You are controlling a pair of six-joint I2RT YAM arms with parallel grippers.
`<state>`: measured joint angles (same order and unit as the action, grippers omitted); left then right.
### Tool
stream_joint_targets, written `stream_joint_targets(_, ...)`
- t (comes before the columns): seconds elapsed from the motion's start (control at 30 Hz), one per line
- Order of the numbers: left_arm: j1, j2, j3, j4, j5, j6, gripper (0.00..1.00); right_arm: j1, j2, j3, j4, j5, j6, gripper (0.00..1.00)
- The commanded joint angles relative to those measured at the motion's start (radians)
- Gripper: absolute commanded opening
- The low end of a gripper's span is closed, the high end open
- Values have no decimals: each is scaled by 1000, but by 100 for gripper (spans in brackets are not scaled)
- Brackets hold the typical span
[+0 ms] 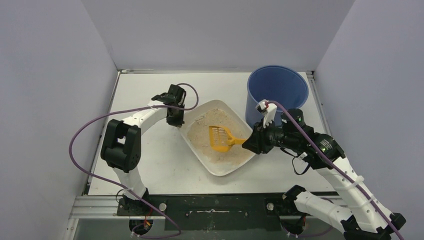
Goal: Clean the litter box
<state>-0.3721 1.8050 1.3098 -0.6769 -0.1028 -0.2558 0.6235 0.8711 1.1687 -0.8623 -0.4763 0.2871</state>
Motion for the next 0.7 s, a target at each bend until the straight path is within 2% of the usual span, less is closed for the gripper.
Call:
stream_joint_targets(0.0, 7, -20, -37, 71, -61, -66, 1, 5, 19, -28, 20, 20, 42, 0)
stream_joint_targets(0.3, -52, -215, -258, 63, -47, -133, 0, 5, 69, -26, 19, 166, 76, 0)
stream_joint_targets(0.43, -88, -321, -357, 29, -36, -233, 0, 7, 96, -24, 26, 217, 96, 0)
stream_joint_targets(0.67, -155, -509, -513, 17, 65, -448, 0, 11, 149, -22, 27, 206, 109, 0)
